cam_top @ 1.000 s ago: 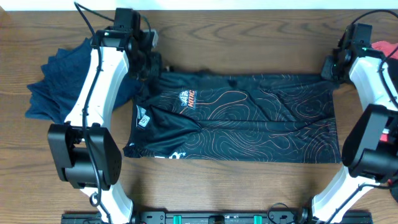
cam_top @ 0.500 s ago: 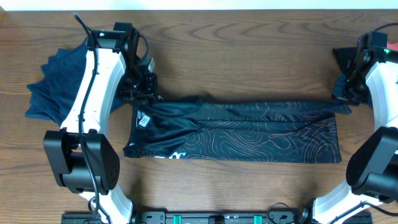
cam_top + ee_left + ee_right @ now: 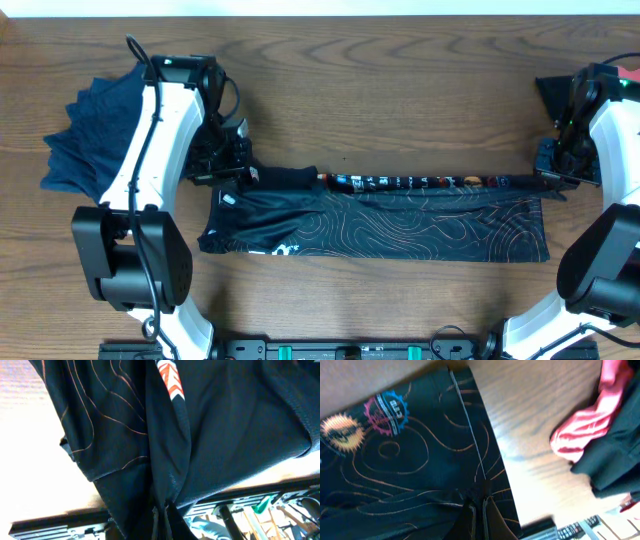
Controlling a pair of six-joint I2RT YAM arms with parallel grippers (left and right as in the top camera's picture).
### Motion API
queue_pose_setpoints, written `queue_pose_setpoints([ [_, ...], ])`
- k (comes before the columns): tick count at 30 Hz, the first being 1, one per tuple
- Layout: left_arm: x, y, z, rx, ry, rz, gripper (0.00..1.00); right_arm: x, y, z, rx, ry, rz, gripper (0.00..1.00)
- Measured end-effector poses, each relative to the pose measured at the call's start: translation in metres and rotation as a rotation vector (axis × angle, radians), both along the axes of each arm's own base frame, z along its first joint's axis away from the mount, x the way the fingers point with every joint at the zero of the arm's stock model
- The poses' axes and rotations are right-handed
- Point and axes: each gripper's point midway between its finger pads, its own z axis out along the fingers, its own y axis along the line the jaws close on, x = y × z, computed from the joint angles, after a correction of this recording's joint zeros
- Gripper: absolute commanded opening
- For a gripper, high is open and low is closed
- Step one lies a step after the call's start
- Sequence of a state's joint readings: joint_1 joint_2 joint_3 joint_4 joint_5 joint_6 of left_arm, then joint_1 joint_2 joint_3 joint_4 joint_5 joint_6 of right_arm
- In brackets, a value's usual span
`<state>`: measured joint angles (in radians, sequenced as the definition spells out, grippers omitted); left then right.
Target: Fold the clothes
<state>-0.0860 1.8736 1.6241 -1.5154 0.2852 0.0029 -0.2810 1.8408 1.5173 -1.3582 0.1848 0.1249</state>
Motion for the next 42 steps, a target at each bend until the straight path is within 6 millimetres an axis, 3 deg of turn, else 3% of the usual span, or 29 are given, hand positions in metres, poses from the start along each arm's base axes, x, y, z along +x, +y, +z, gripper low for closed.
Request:
queue_pose_setpoints([
  [9,-0.011,0.001,-0.009,0.004,0.046,0.0,0.06,-0.019,0.005,-0.014,0.02,0.072,0.0,0.02],
  [10,-0.012,0.001,-0.01,0.004,0.052,0.0,0.06,-0.02,0.006,-0.015,0.021,0.076,0.0,0.05],
  [12,-0.015,0.001,-0.012,0.005,0.061,0.0,0.07,-0.024,0.007,-0.018,0.024,0.088,-0.005,0.25],
  [13,-0.015,0.002,-0.012,0.006,0.064,0.0,0.07,-0.026,0.007,-0.02,0.025,0.097,-0.001,0.26],
  [19,-0.016,0.002,-0.013,0.006,0.067,0.001,0.09,-0.037,0.009,-0.022,0.031,0.14,0.007,0.26],
  [23,-0.017,0.002,-0.013,0.009,0.07,-0.001,0.25,-0.037,0.009,-0.022,0.03,0.14,0.007,0.26],
  [29,-0.019,0.003,-0.012,0.011,0.079,0.004,0.25,-0.036,0.008,-0.022,0.028,0.137,0.007,0.25],
  [36,-0.003,-0.004,-0.018,0.004,0.003,-0.016,0.27,-0.034,0.008,-0.022,0.027,0.129,0.006,0.29],
  [42,0.026,-0.035,-0.026,-0.011,-0.142,-0.078,0.47,-0.035,0.01,-0.029,0.04,0.124,0.005,0.32],
])
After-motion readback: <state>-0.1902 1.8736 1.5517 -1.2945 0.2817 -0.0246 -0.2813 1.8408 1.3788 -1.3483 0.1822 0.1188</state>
